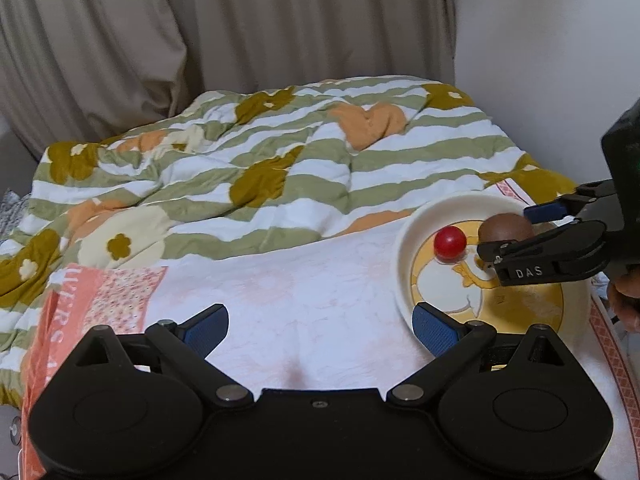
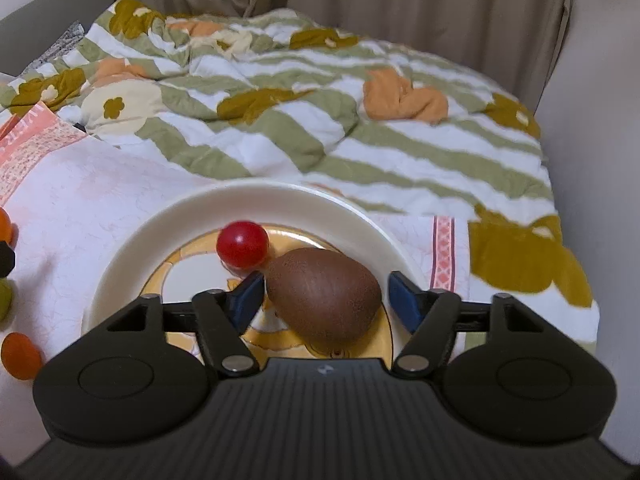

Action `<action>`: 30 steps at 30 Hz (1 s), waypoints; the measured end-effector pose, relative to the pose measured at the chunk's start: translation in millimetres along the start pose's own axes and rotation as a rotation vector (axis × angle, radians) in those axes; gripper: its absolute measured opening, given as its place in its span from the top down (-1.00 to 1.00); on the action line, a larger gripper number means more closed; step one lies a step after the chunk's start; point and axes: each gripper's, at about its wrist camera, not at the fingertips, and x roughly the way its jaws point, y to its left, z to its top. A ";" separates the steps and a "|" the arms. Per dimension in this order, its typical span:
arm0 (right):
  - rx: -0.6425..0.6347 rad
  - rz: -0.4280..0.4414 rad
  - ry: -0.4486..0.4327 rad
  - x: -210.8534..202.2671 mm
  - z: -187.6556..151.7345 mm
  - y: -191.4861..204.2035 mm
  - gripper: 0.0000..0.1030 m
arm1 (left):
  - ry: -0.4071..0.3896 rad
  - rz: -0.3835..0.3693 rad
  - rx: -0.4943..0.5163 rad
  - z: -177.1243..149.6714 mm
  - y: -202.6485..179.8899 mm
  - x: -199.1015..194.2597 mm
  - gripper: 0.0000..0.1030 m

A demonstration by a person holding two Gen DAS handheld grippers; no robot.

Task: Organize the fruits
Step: 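Carry tomato and kiwi to the cream bowl and release both inside, then withdraw both tools from the bowl back toward the remaining fruits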

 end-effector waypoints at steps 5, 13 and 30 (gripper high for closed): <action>-0.018 -0.039 -0.046 -16.6 -1.4 3.9 -1.00 | -0.004 -0.020 -0.027 -3.1 2.1 -12.7 -0.95; 0.060 -0.036 -0.061 -70.8 -9.3 -0.4 -1.00 | -0.035 -0.020 -0.056 -11.5 1.1 -48.8 -0.95; 0.102 0.011 -0.164 -217.5 -39.4 22.5 -1.00 | -0.151 0.036 -0.168 -65.0 19.9 -177.2 -0.95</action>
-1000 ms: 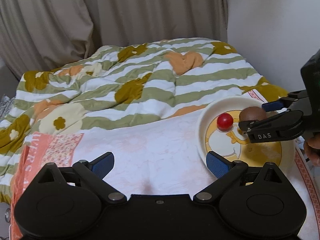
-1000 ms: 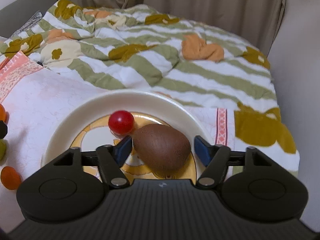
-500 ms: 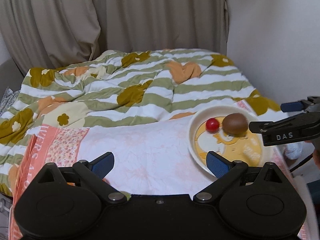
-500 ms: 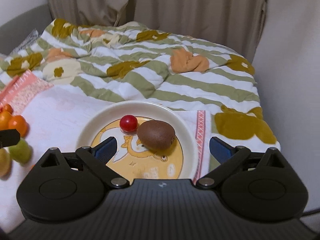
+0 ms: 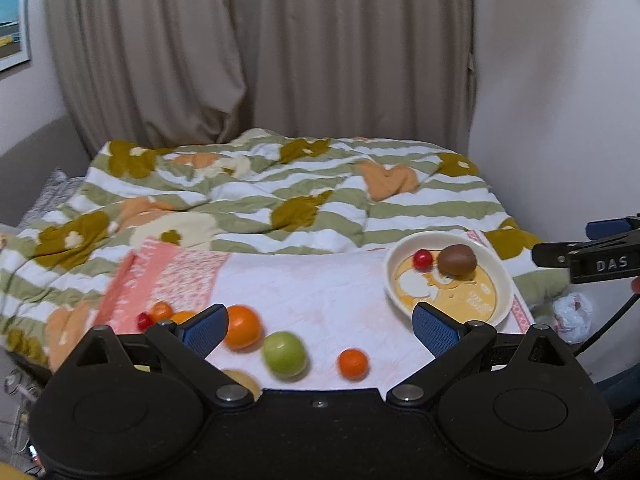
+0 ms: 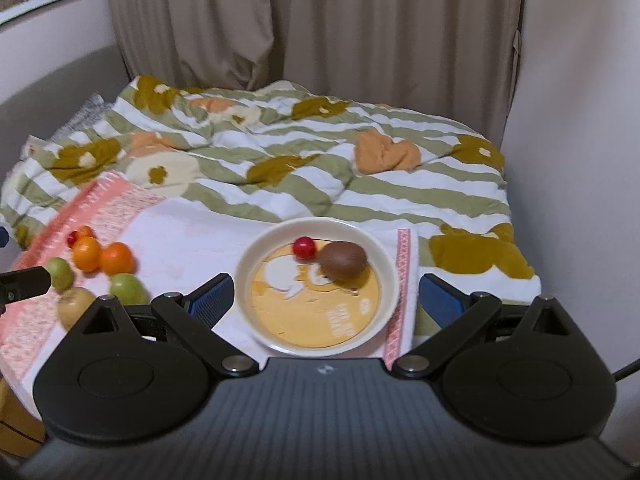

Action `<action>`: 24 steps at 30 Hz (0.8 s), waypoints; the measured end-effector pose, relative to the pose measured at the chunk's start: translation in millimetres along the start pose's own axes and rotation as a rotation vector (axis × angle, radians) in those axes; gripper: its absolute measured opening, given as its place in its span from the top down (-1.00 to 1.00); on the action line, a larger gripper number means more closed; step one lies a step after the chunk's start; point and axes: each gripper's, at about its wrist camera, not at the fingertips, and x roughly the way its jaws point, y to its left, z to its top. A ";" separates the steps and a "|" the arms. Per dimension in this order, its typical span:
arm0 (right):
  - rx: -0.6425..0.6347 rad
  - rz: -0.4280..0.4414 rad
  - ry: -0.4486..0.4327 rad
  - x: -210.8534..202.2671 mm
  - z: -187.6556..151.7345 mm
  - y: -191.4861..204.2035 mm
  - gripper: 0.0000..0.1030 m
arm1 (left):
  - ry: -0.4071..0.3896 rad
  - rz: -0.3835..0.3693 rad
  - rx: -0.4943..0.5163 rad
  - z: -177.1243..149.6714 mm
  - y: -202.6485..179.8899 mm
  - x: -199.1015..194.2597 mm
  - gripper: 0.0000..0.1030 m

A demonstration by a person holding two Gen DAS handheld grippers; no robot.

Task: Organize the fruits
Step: 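Withdraw both tools from the bowl back toward the remaining fruits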

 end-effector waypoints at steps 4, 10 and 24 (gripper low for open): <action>0.008 0.010 -0.011 -14.8 -6.3 17.5 -1.00 | -0.005 0.037 -0.016 -13.2 22.8 -17.8 -0.95; 0.040 0.023 -0.013 -26.5 -18.7 51.0 -1.00 | 0.001 0.068 -0.062 -35.1 64.4 -26.5 -0.95; 0.087 0.014 0.004 -7.2 -45.3 163.3 -1.00 | 0.007 0.031 -0.018 -61.3 173.5 1.9 -0.95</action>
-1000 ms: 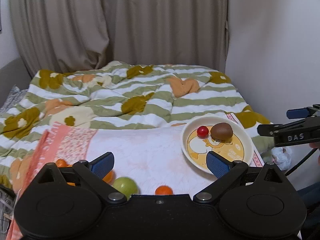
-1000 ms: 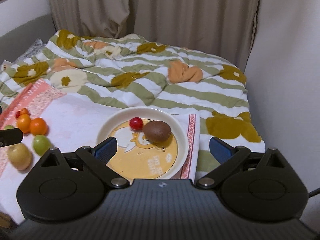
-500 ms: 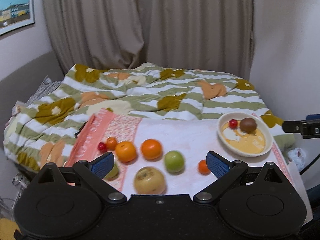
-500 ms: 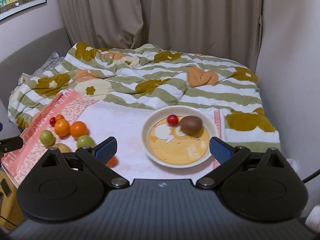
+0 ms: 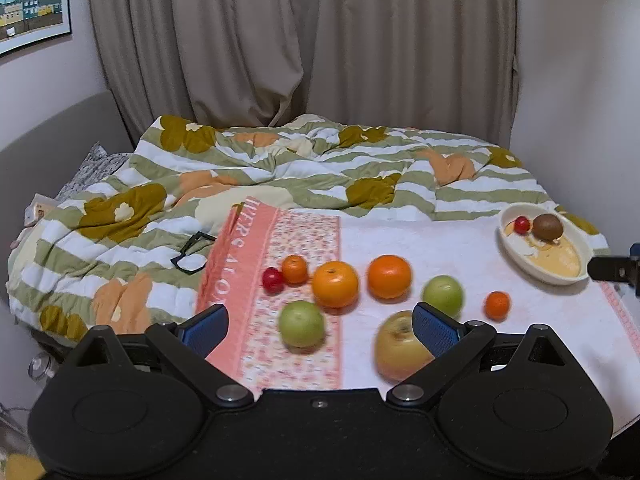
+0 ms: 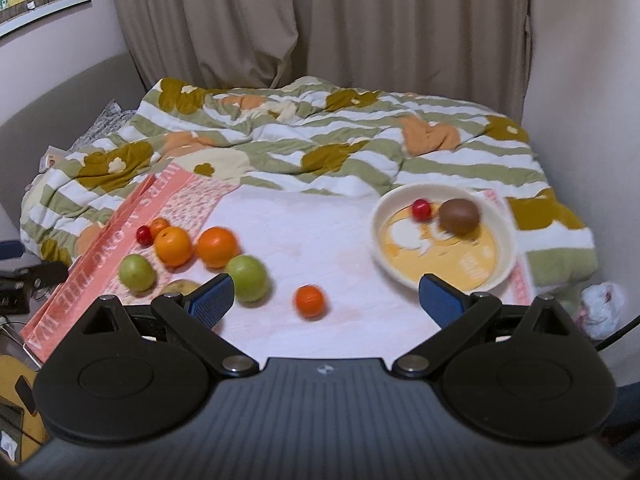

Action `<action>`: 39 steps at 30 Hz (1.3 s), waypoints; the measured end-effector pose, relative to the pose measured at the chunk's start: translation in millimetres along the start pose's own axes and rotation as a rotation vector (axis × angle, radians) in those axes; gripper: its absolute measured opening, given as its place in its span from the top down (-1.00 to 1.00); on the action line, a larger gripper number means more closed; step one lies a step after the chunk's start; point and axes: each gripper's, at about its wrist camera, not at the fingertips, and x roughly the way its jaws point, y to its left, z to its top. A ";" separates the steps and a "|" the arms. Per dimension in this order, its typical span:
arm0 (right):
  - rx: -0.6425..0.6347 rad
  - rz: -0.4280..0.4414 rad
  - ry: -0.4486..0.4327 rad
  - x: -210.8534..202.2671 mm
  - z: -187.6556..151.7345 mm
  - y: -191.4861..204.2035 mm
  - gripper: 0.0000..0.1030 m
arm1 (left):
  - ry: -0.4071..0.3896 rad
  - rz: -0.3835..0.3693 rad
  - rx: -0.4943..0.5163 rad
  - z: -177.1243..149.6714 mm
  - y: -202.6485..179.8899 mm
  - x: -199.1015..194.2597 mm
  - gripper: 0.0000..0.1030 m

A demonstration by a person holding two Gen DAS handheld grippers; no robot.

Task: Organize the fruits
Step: 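Withdraw both tools from the bowl back toward the remaining fruits, then grasp the green apple with the left tool while the right tool grasps the large yellow apple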

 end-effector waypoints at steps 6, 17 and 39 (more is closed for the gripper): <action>0.007 0.007 0.007 21.2 -21.1 46.1 -1.00 | 0.010 -0.050 0.059 -6.2 35.7 26.8 -0.94; -0.015 0.023 0.041 70.7 -35.4 107.5 -1.00 | 0.079 -0.181 0.221 -8.7 61.2 97.8 -0.91; -0.162 0.104 0.125 128.6 -50.2 130.8 -1.00 | 0.196 -0.283 0.332 -20.4 40.2 164.8 -0.13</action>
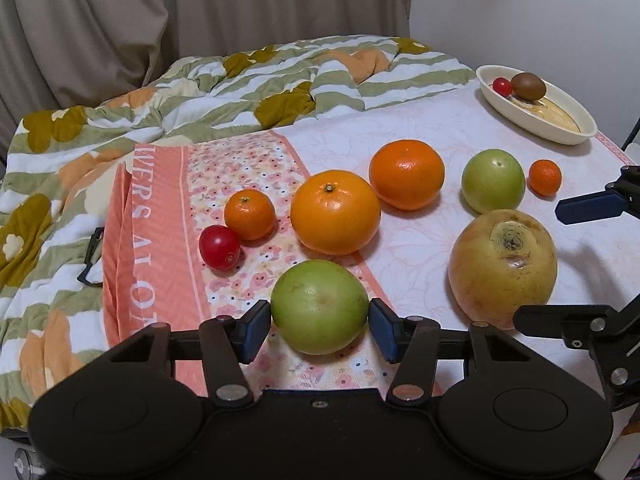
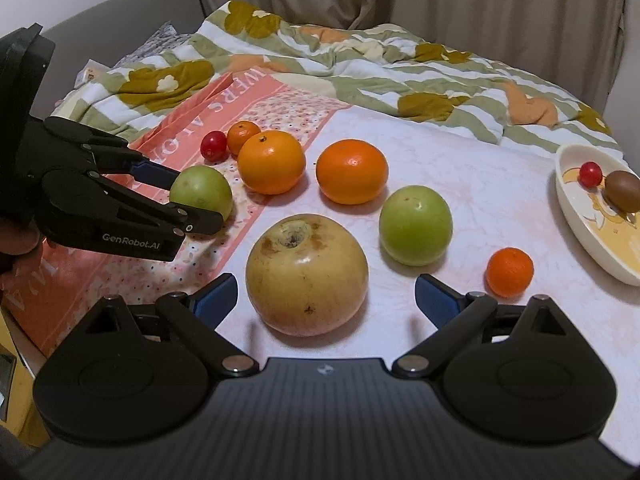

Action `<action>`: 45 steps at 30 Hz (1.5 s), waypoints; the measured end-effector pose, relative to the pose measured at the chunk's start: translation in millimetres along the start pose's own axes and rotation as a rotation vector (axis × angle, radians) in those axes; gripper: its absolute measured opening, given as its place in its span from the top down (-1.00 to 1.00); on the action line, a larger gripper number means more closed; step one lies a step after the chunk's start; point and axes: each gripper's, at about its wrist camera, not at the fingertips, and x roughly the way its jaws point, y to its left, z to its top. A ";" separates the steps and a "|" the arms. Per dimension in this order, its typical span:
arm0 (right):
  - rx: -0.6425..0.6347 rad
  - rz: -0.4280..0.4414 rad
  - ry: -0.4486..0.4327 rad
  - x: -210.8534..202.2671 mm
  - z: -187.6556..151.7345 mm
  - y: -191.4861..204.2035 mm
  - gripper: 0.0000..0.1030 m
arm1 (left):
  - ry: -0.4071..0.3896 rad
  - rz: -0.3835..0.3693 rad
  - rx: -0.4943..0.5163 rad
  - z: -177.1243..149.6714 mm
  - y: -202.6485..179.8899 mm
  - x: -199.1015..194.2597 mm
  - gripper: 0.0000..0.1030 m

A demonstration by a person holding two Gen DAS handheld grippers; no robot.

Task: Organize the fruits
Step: 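Grasp the green apple with the left tool while the right tool grasps the large yellow apple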

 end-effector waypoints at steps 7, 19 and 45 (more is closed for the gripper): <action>-0.024 0.018 0.004 7.6 3.5 0.0 -1.00 | 0.009 0.006 -0.028 -4.3 3.3 -3.5 -0.12; -0.076 0.047 0.025 26.4 8.8 8.4 -0.97 | 0.015 0.017 -0.070 -17.9 9.2 -14.3 -0.12; 0.050 -0.043 -0.064 -66.5 4.9 5.7 -0.76 | -0.137 -0.022 -0.207 -20.3 -20.8 -117.1 -0.12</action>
